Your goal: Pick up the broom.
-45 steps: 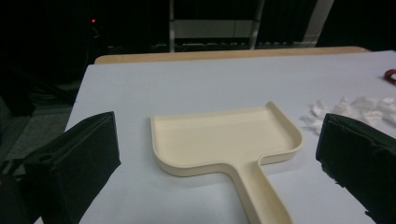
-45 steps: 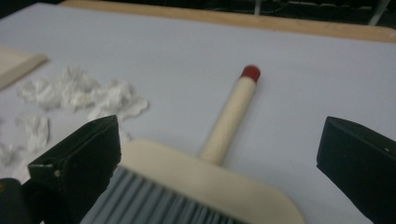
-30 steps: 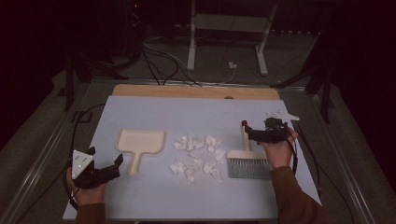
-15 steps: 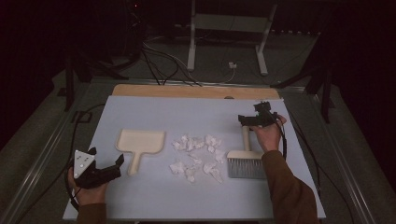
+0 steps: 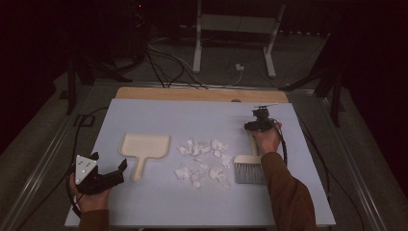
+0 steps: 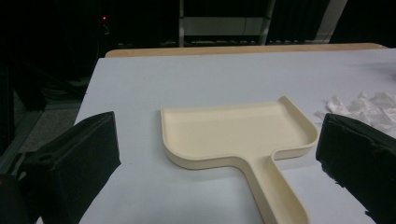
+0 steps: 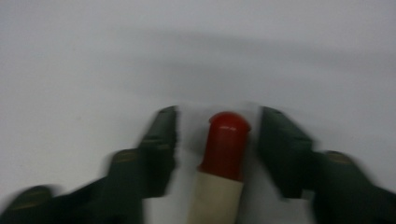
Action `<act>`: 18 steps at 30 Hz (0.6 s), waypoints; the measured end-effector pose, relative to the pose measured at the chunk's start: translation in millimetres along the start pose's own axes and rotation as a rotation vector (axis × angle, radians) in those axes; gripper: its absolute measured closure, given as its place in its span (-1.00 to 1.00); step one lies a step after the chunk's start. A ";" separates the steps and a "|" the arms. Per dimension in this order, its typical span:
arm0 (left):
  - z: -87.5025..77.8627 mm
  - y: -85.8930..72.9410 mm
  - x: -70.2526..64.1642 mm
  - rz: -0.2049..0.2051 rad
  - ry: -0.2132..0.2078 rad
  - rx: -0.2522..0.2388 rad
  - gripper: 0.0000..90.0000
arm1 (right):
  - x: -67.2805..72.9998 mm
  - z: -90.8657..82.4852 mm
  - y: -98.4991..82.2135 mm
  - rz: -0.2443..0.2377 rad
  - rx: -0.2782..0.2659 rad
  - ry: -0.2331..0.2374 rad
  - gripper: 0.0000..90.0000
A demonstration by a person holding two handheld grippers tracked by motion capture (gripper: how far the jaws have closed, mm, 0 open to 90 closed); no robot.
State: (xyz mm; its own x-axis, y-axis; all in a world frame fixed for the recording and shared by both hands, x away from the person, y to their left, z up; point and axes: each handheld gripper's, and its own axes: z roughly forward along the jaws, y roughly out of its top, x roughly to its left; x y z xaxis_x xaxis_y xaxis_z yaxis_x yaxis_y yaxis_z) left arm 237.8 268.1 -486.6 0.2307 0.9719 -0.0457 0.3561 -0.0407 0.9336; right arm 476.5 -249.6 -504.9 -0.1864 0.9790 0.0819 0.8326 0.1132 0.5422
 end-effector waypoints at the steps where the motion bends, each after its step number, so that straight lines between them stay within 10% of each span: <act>1: 0.1 0.0 -0.2 0.001 0.000 0.001 -0.99 | 2.0 0.4 -0.2 -0.011 0.006 -0.013 0.29; 10: -0.6 -0.2 -0.6 0.002 0.003 0.002 -0.99 | 2.8 0.1 0.7 0.053 0.029 -0.037 0.55; 18: -0.9 -0.7 -0.8 -0.011 0.000 0.002 -0.99 | 5.7 -18.9 -0.8 0.004 -0.041 0.012 0.56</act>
State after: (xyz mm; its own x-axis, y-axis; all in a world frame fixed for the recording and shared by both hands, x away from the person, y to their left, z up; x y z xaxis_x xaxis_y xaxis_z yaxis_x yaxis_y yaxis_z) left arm 236.5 267.5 -486.9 0.2270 0.9723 -0.0564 0.3603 -0.0301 0.9324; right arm 464.8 -247.3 -489.0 -0.1895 0.9774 0.0939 0.8111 0.1019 0.5760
